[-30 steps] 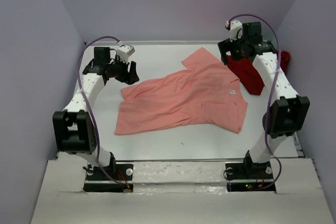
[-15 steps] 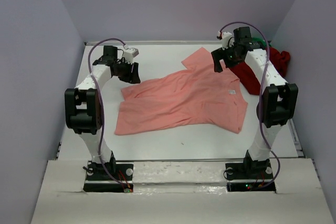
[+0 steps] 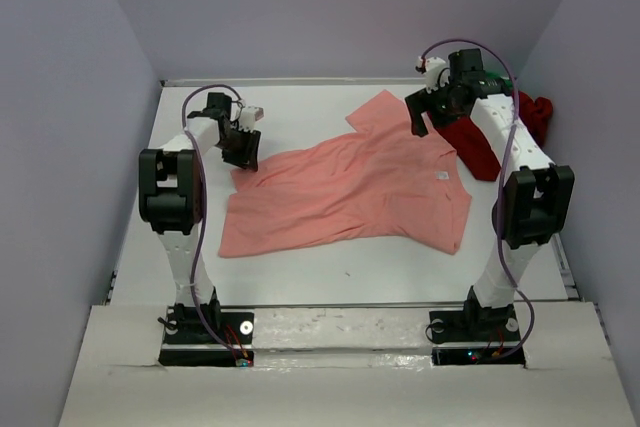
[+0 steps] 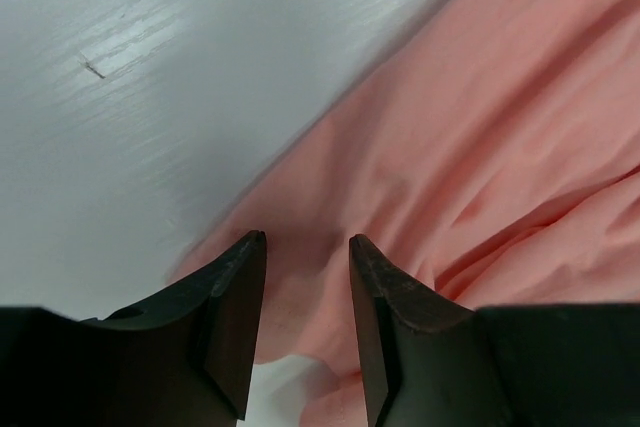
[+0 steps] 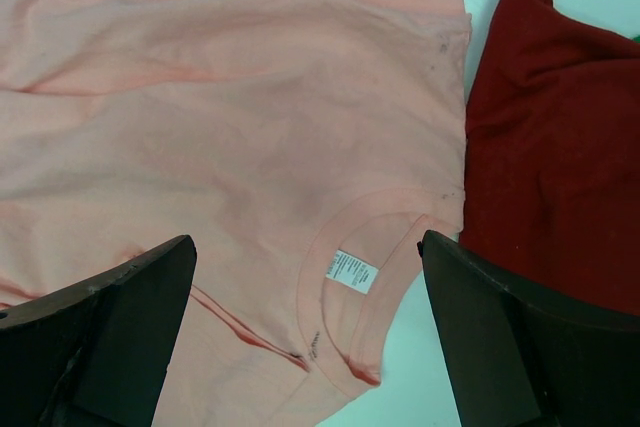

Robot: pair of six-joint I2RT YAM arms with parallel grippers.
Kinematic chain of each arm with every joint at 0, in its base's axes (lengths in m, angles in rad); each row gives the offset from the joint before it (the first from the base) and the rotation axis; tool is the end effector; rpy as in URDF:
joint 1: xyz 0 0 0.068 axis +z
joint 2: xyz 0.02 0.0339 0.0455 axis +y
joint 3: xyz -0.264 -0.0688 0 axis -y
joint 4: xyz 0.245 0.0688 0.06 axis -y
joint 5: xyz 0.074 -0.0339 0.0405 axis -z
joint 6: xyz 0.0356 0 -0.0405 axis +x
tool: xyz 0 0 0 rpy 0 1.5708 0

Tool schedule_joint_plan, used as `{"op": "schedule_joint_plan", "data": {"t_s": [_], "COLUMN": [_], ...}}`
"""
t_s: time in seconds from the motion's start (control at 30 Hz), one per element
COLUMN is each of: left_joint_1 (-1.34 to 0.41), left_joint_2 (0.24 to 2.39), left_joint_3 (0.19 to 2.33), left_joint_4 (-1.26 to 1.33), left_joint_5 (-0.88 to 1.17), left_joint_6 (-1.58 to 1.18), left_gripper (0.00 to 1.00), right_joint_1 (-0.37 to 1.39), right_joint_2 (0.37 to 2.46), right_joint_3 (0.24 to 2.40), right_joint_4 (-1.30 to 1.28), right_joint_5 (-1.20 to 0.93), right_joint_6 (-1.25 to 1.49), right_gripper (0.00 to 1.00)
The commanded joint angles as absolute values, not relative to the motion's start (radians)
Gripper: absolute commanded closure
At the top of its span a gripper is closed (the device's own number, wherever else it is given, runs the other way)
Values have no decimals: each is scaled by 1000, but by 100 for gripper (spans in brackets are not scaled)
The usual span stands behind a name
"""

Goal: Fold and stack the t-shirts
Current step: Flatten the tshirt out

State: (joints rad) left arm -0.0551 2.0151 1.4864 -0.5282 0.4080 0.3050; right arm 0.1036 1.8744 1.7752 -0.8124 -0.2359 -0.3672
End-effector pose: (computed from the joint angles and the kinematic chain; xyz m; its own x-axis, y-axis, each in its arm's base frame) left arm 0.4263 -0.0377 0.1872 -0.7557 0.3177 -0.5726 0.4951 0.8496 -0.1820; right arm 0.4121 0.0512 0.3150 -0.6466 -0.4182 -0.6380 -0.5090 0.8595 -0.0474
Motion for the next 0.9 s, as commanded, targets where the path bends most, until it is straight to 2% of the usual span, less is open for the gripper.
{"op": "schedule_joint_plan", "data": {"t_s": [0.0,0.33,0.63,0.73,0.87], "left_joint_1": [-57,-60,-80,-80,-81], "left_joint_2": [2039,2112,2039,2008,1973], "left_joint_3": [1520,1519,1473,1471,1457], "left_joint_4": [-584,-571,-344,-298,-236], "left_joint_5": [360,330,-234,-342,-376], "left_joint_6": [304,293,229,233,238], "left_gripper": [52,55,57,57,57], "right_joint_1": [95,95,95,95,95], "right_joint_2": [1810,1789,1760,1746,1730], "right_joint_3": [1763,1767,1752,1735,1712], "right_joint_4": [-807,-811,-818,-824,-831], "right_joint_5": [-216,-164,-152,-155,-166], "right_joint_6": [-379,-397,-400,-402,-402], "right_gripper": [0,0,0,0,0]}}
